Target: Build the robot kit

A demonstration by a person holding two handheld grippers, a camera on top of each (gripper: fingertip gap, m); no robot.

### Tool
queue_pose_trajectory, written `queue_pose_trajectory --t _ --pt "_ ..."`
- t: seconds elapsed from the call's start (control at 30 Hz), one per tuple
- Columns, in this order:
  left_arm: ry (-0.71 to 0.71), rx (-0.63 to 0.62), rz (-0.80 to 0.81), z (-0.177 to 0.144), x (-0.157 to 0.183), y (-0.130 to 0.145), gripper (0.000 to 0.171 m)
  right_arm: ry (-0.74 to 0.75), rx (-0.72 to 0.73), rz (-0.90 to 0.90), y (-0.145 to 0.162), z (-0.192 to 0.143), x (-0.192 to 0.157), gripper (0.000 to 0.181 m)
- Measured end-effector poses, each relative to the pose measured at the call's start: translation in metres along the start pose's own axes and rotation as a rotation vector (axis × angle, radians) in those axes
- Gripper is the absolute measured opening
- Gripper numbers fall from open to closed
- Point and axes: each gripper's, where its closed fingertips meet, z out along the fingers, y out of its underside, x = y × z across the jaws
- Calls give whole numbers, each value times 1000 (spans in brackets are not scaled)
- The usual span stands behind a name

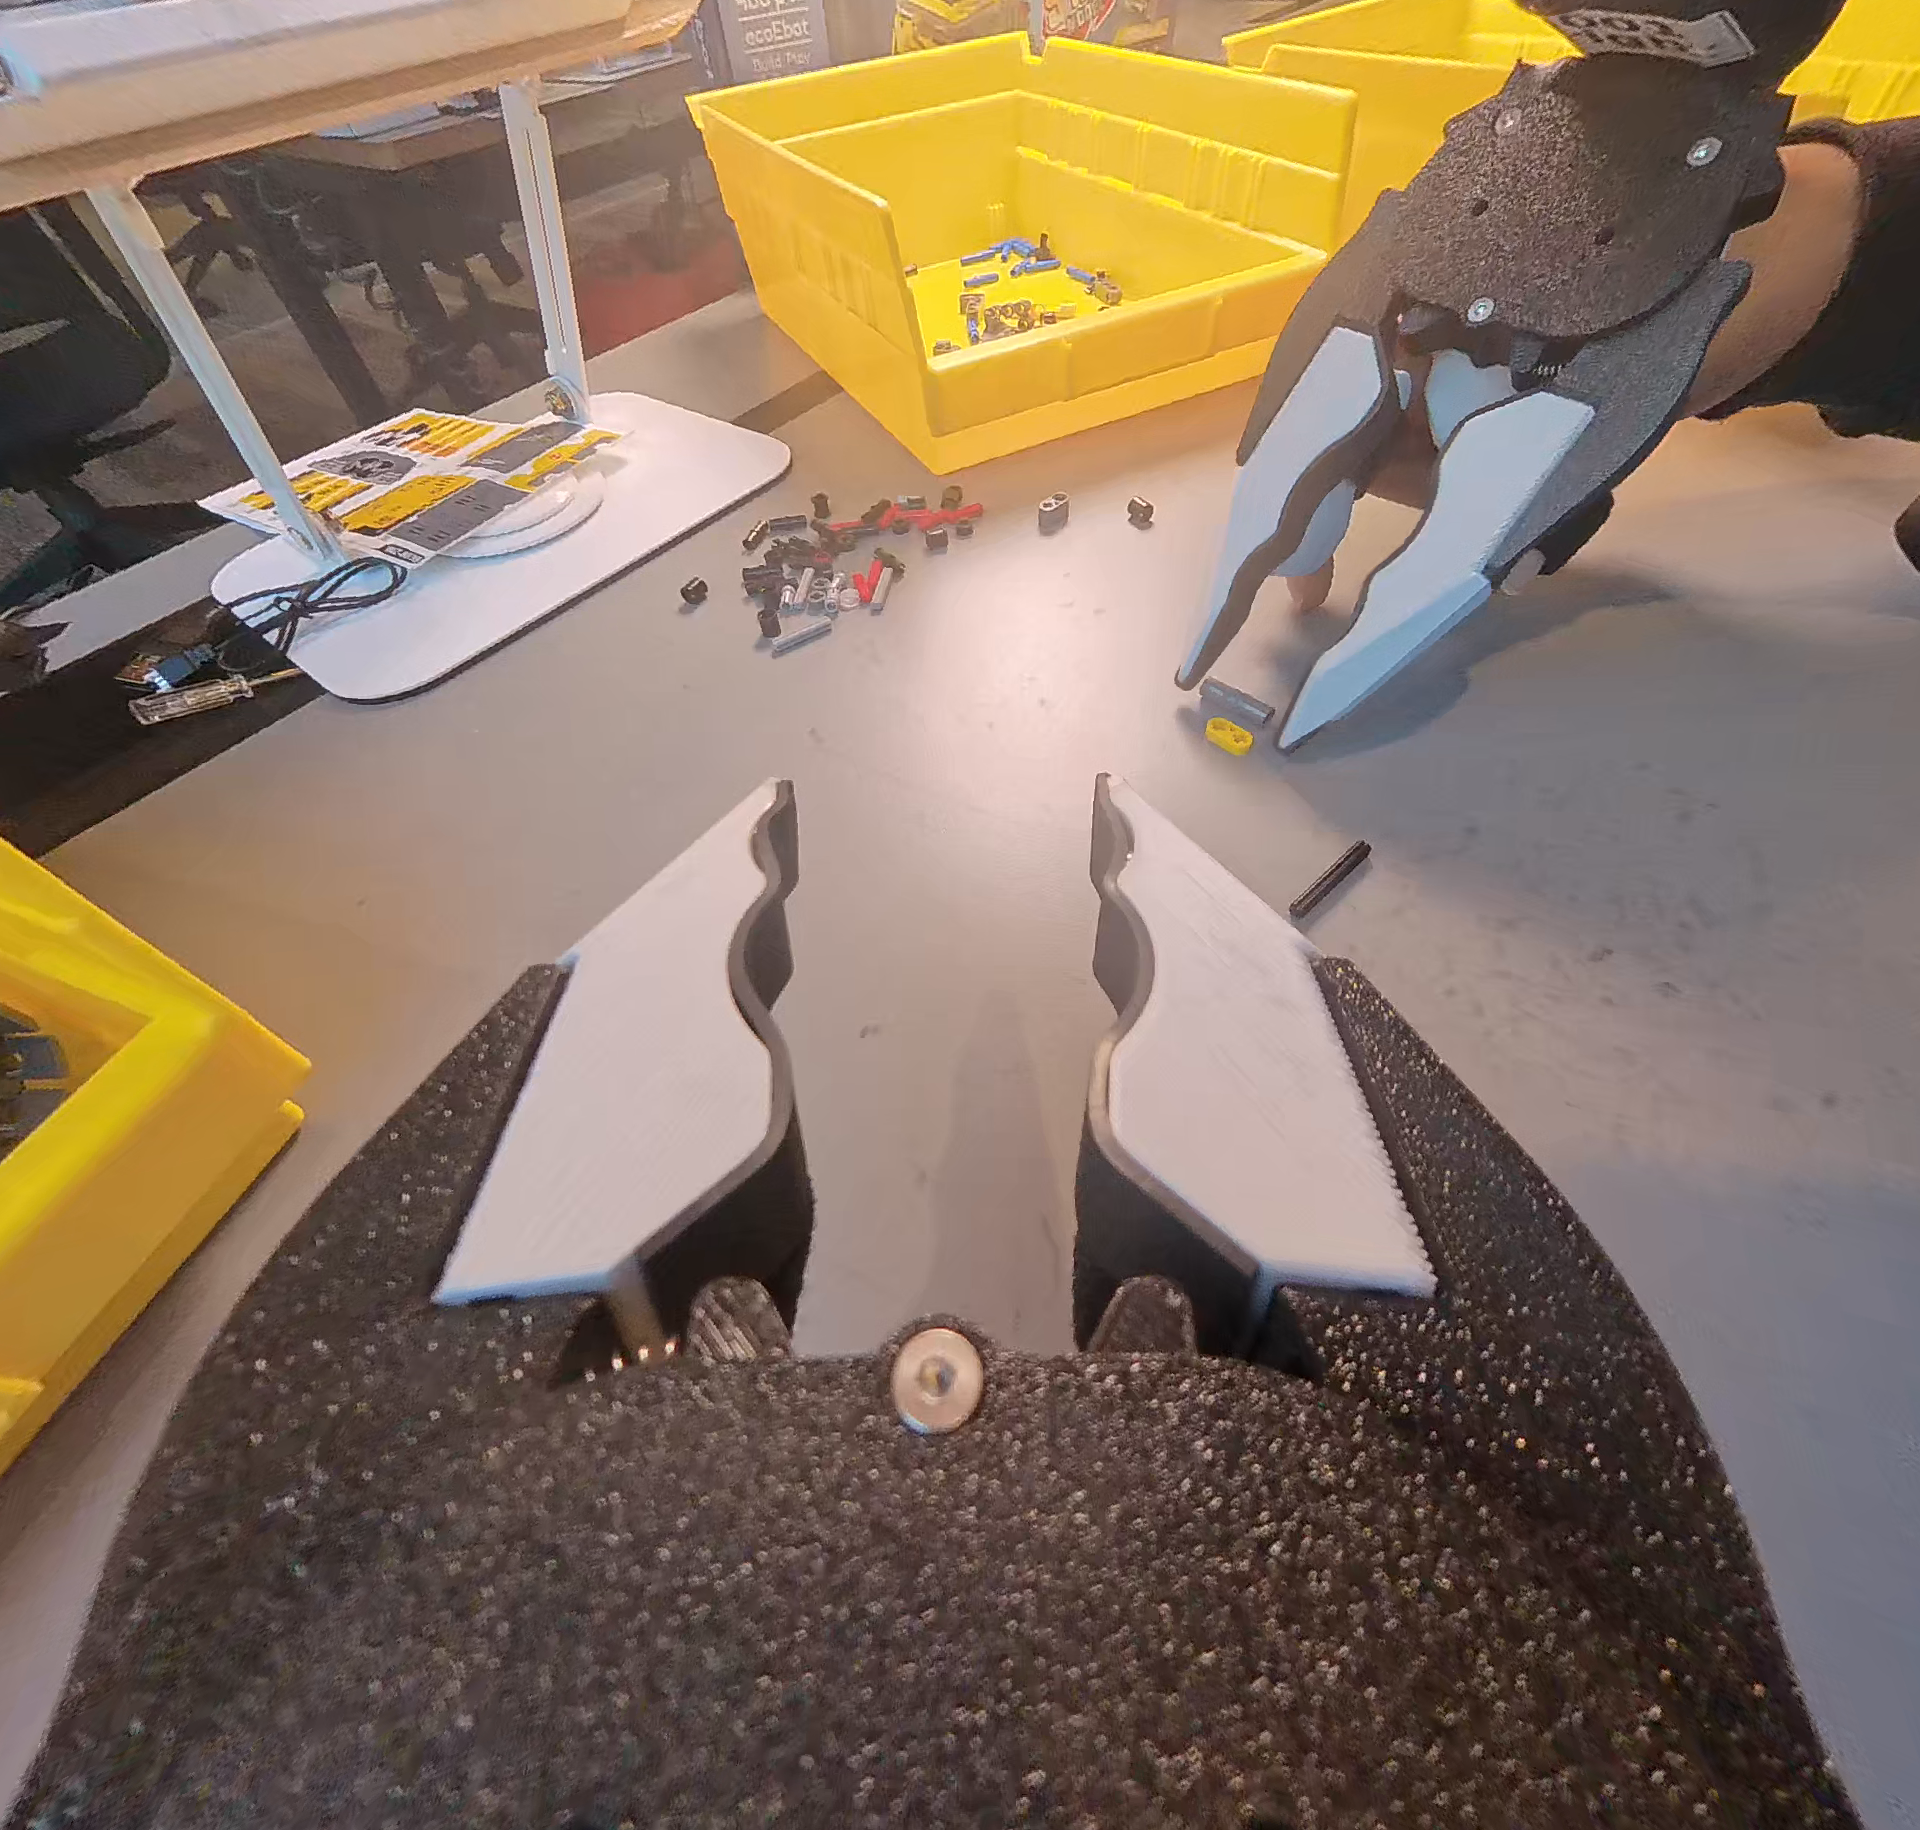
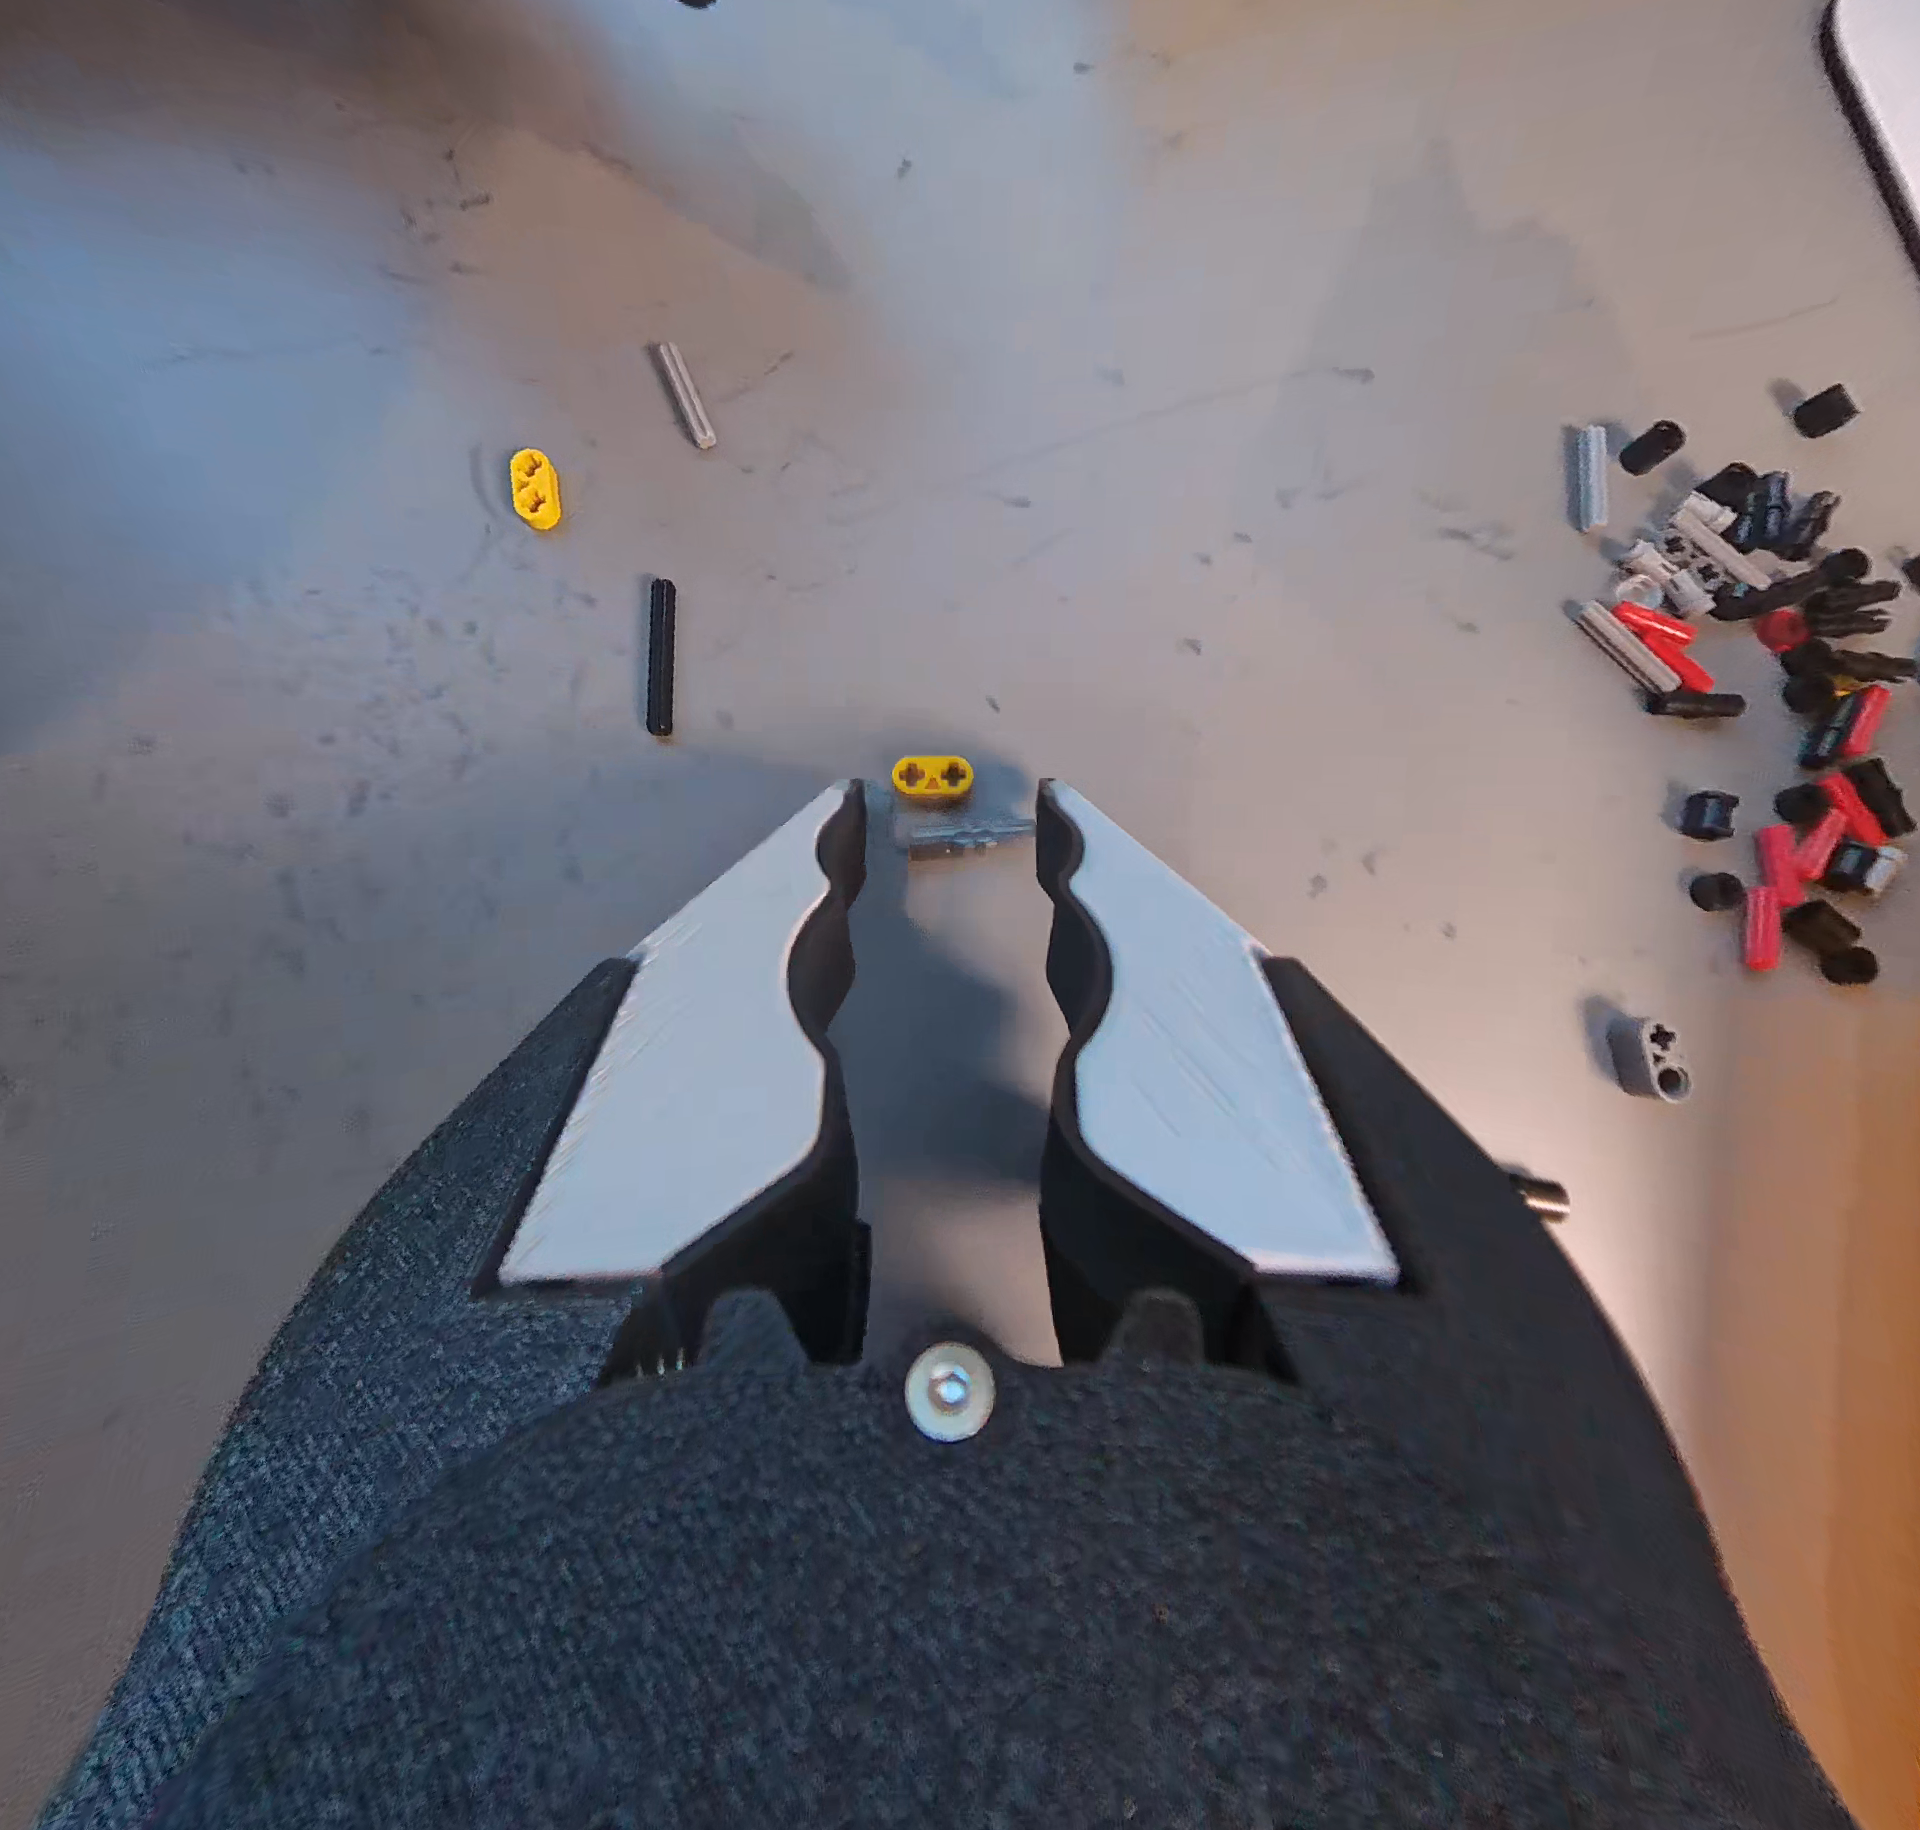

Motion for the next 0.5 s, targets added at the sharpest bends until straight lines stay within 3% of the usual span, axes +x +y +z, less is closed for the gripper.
queue_pose_trajectory --t 0.37,0.5 --pt "4 -13 24 1 4 2 55 -11 -31 -65 4 -1 -7 5" --pt "3 -15 31 1 5 2 55 -33 2 -57 4 -5 -13 19"
